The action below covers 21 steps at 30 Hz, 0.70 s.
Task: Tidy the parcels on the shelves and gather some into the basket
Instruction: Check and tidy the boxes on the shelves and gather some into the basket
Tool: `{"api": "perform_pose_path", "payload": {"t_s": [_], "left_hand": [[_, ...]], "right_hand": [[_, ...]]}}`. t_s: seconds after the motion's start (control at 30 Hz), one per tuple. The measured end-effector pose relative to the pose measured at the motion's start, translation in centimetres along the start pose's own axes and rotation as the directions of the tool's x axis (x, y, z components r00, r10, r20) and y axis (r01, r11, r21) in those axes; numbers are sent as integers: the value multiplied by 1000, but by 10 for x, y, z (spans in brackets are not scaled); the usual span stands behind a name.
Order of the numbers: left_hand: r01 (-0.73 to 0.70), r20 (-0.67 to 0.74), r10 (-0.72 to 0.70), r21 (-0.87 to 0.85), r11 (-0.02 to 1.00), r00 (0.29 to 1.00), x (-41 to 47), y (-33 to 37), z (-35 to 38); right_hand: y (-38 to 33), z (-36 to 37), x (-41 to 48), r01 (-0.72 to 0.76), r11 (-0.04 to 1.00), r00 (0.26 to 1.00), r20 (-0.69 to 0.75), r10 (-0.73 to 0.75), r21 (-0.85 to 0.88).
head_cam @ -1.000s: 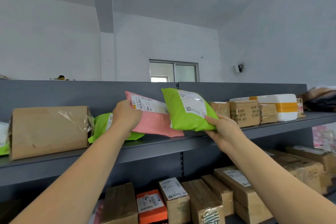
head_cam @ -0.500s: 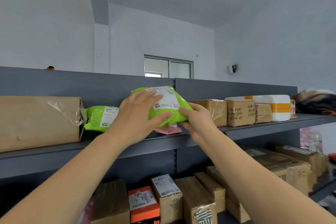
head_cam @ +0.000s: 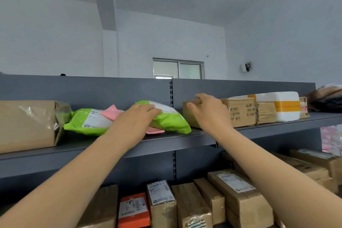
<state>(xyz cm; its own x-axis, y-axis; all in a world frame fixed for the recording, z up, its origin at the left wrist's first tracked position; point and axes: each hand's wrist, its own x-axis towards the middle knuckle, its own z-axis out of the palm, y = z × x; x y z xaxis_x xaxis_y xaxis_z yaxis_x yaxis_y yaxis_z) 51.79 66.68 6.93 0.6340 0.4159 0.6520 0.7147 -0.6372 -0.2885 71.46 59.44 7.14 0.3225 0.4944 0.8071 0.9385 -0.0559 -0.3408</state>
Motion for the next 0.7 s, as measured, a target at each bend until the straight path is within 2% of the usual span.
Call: {"api": "perform_pose_path", "payload": {"t_s": [0.1,0.27,0.33,0.43,0.5,0.6,0.7], "left_hand": [[31,23,-32,47,998,999,6,14,-3],[147,49,-162,225,963,986,20,35,-5],[168,76,-203,326,930,976,23,40,-8],[208,112,-278,418,884,954,25,45,-13],[259,90,-304,335,906,948,27,57,-17],[324,48,-324,0,946,945,41,91,-23],[385,58,-384,-271,882,921,65,118,-20]], "right_hand": [[32,-11,18,155,967,984,-50,-168,-202],[68,-8,43,245,879,968,162,-194,-409],[73,-3,44,306,843,946,237,-219,-442],[76,-2,43,364,848,928,228,-294,-386],[78,-5,41,383,867,922,179,-342,-319],[85,-10,34,403,902,914,130,-385,-158],[94,-16,26,402,915,910,104,-401,6]]}}
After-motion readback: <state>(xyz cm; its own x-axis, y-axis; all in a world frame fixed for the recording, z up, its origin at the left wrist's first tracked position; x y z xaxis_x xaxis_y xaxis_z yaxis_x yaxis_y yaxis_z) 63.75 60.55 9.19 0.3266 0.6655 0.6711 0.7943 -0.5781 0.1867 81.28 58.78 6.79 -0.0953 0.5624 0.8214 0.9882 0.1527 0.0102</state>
